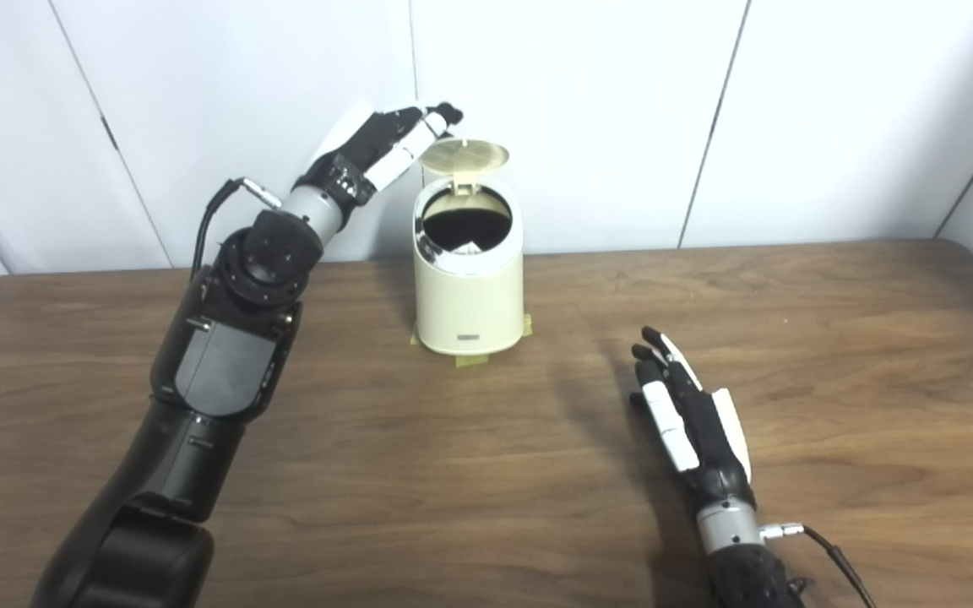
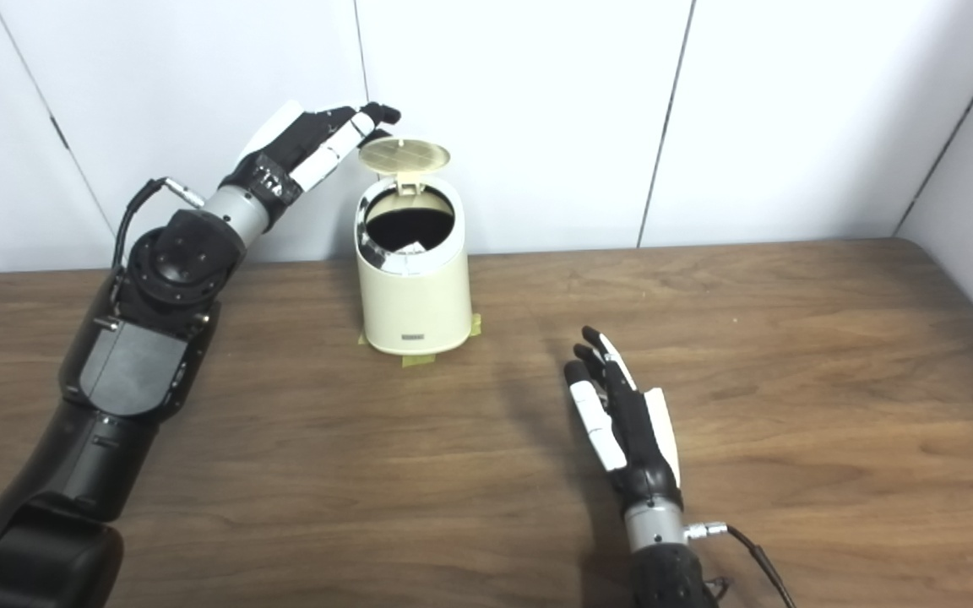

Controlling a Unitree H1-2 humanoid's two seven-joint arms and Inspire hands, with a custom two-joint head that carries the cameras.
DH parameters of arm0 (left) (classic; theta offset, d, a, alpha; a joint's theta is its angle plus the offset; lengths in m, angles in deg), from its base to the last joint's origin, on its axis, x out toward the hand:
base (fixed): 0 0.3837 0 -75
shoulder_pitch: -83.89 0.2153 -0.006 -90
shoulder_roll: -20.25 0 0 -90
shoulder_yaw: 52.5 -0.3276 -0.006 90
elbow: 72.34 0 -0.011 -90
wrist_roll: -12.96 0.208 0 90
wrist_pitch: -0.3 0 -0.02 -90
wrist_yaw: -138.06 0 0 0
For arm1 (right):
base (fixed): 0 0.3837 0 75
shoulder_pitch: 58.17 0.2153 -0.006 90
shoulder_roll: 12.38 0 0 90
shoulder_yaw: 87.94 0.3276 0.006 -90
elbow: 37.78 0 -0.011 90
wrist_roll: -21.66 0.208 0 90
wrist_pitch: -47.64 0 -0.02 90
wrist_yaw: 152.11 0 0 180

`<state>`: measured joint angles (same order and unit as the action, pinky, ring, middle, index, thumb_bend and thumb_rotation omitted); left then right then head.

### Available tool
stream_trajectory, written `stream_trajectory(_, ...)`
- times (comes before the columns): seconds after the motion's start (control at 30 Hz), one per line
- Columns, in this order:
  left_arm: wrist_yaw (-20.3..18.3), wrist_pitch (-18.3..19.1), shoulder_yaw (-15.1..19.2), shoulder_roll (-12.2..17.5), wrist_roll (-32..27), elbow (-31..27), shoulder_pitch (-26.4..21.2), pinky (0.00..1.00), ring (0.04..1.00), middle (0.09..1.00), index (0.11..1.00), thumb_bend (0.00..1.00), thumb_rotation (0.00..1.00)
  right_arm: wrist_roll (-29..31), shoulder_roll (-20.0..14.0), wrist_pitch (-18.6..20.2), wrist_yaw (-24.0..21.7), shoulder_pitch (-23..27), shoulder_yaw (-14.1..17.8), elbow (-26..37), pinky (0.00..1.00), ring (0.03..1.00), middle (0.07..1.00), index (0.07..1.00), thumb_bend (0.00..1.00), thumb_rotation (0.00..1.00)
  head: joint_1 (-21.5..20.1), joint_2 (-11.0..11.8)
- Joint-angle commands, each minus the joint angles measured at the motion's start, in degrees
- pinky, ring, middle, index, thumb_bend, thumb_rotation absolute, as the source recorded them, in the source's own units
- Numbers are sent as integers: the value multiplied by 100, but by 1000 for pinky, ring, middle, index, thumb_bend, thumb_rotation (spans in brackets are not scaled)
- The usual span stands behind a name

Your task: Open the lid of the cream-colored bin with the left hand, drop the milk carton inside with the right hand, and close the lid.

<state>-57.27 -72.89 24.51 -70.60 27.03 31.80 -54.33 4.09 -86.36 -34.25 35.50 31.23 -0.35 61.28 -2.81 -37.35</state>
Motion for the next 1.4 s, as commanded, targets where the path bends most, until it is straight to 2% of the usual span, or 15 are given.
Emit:
stream_trajectory(0.0, -15, -199, -28, 110, 131, -144, -399, 931, 791, 730, 823, 471, 1000, -162, 38, -15, 172, 150, 44, 50, 854, 871, 868, 896, 493, 993, 1, 4)
stream_trajectory(0.23, -142, -264, -187, 156, 348, -212, -360, 946, 797, 714, 822, 442, 1000, -237, 59, 31, 226, 144, 45, 43, 898, 883, 868, 901, 455, 1000, 14, -27)
stream_trajectory(0.37, -207, -286, -206, 170, 367, -249, -329, 933, 782, 712, 823, 469, 1000, -197, 82, 56, 217, 140, 54, 29, 874, 872, 865, 899, 450, 1000, 31, -38)
stream_trajectory(0.5, -317, -302, -260, 220, 484, -342, -266, 963, 809, 713, 825, 500, 1000, -246, 71, 61, 251, 157, 61, -19, 841, 854, 855, 900, 457, 1000, 31, -56)
stream_trajectory(0.57, -353, -414, -341, 282, 601, -385, -225, 926, 802, 707, 823, 499, 1000, -291, 61, 52, 277, 165, 55, -25, 856, 857, 848, 901, 454, 1000, 31, -56)
stream_trajectory(0.73, -458, -355, -486, 345, 810, -467, -149, 891, 811, 707, 825, 553, 1000, -329, 81, 31, 337, 170, 50, -43, 900, 864, 832, 904, 440, 1000, 6, -71)
stream_trajectory(0.83, -435, -452, -550, 364, 938, -499, -84, 867, 803, 704, 819, 565, 1000, -344, 98, 4, 382, 161, 44, -50, 905, 859, 822, 901, 432, 1000, -8, -84)
stream_trajectory(1.03, -521, -747, -813, 518, 1331, -476, -4, 749, 753, 728, 829, 566, 1000, -287, 177, 29, 450, 163, 79, -49, 914, 849, 800, 906, 404, 1000, -61, -93)
stream_trajectory(1.2, -551, -1098, -1058, 674, 1768, -373, 13, 664, 748, 778, 829, 516, 1000, -288, 201, -16, 481, 166, 69, -70, 922, 838, 779, 906, 405, 1000, -105, -84)
stream_trajectory(1.3, -684, -1147, -1160, 762, 1961, -415, 34, 678, 771, 807, 854, 536, 1000, -271, 208, -59, 500, 177, 72, -86, 934, 837, 774, 908, 397, 1000, -128, -83)
stream_trajectory(1.37, -745, -1331, -1267, 859, 2107, -434, 43, 686, 773, 808, 861, 541, 1000, -274, 222, -70, 523, 185, 73, -104, 935, 835, 771, 907, 398, 1000, -147, -85)
